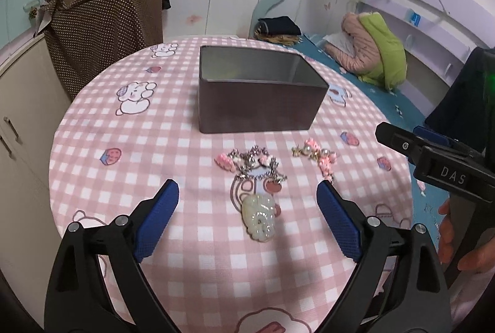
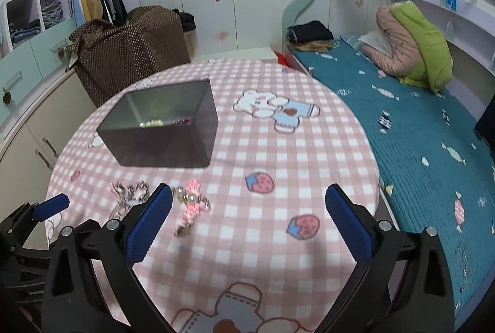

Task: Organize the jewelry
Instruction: 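Grasp the jade pendant with the left tool while the right tool grasps a pink charm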

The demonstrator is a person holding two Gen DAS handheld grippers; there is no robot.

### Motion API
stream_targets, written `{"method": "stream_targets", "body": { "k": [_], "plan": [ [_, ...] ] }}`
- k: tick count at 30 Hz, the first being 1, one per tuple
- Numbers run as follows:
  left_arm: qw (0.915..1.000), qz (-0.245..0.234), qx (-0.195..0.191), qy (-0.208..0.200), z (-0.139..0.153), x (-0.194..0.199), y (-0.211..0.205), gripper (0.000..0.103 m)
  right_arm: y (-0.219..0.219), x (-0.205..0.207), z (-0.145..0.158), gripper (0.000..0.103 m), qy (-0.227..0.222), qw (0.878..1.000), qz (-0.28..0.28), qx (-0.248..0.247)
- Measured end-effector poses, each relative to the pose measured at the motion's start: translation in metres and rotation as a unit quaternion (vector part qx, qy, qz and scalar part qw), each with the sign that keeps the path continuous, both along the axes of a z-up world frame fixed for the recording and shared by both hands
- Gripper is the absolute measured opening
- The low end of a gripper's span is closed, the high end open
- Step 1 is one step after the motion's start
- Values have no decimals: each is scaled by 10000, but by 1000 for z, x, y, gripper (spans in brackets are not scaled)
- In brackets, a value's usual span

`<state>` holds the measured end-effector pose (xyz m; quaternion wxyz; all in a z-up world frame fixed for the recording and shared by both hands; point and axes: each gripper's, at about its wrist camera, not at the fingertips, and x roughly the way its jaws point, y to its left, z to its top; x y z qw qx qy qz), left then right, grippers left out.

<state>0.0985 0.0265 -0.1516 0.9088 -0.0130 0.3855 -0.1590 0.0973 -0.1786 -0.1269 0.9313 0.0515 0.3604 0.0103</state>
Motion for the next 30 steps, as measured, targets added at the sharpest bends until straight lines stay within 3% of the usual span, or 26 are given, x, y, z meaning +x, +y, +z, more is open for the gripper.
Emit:
{"method": "stream_targets", "body": {
  "k": [3, 13, 15, 18, 25, 30],
  "plan": [
    [9999, -38, 92, 67, -8, 0, -3, 90, 3, -1, -8, 96, 112, 9999, 42, -13],
    [9986, -204, 312, 365, -30, 5, -12, 50, 10, -1, -28, 96, 424, 9990, 166, -4],
    [9981, -202, 520, 278, -32, 4, -17, 44, 12, -1, -31, 96, 457, 9988, 190, -16],
    [9982, -202, 494, 284, -32, 4, -16, 30, 13, 0, -34, 96, 482, 9985, 245, 20],
    [9989, -180, 189, 379, -31, 7, -8, 29, 31, -2, -33, 94, 395, 9965, 734, 39],
    [9990, -126, 4, 420, -29, 8, -2, 29, 48, 2, -39, 67, 468, 9928, 1101, -63]
  ]
}}
